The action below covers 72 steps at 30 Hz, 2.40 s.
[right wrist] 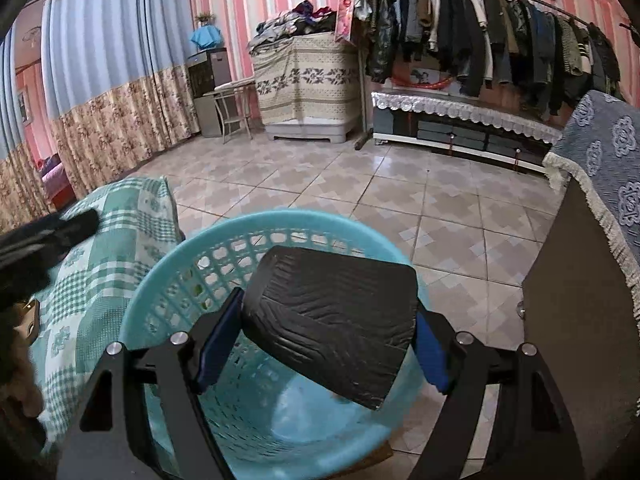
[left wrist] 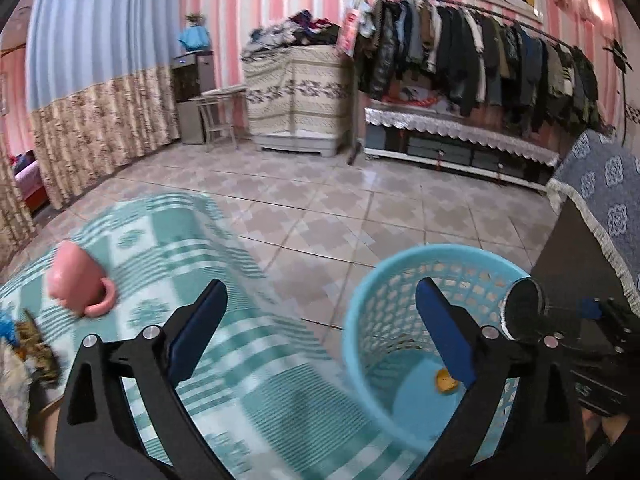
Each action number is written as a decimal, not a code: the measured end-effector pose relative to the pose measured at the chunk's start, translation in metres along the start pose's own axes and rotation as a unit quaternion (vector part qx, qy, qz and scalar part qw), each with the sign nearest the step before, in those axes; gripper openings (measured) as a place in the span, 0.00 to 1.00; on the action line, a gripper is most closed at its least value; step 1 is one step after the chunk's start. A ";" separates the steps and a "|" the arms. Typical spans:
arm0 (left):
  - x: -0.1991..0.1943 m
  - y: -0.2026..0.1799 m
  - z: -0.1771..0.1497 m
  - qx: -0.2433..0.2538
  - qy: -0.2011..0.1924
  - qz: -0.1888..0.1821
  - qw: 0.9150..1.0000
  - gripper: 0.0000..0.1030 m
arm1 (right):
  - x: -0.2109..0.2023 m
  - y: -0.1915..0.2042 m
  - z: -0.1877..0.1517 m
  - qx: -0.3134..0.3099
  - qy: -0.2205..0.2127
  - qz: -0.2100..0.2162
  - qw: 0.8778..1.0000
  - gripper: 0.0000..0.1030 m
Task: Collect trash
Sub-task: 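Open the left tool over the blue basket while the right tool releases the black case, then move both tools back over the table, then grasp the orange snack wrapper with the left tool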
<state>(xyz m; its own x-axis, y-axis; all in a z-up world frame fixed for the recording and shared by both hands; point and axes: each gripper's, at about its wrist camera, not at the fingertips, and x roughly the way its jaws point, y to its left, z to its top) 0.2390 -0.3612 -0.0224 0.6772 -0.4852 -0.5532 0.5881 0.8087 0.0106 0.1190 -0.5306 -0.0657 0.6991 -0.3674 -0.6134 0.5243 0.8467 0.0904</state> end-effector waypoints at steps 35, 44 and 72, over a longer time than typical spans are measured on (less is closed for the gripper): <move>-0.223 0.229 -0.117 -0.111 -0.031 0.218 0.969 0.95 | -0.099 0.206 -0.024 -0.088 -0.041 0.136 0.986 0.96; -0.250 0.289 -0.152 -0.158 -0.009 0.268 0.950 0.95 | -0.104 0.291 -0.022 -0.128 -0.034 0.191 0.973 0.96; -0.154 0.252 -0.186 -0.139 0.094 0.178 0.970 0.74 | -0.047 0.289 -0.057 -0.113 0.025 0.151 0.982 0.96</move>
<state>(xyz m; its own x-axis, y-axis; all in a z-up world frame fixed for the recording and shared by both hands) 0.2009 -0.0210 -0.0895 0.7083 -0.1108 -0.6972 0.1726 0.9848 0.0189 0.2093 -0.2468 -0.0556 0.7785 -0.0723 -0.6235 0.1715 0.9800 0.1005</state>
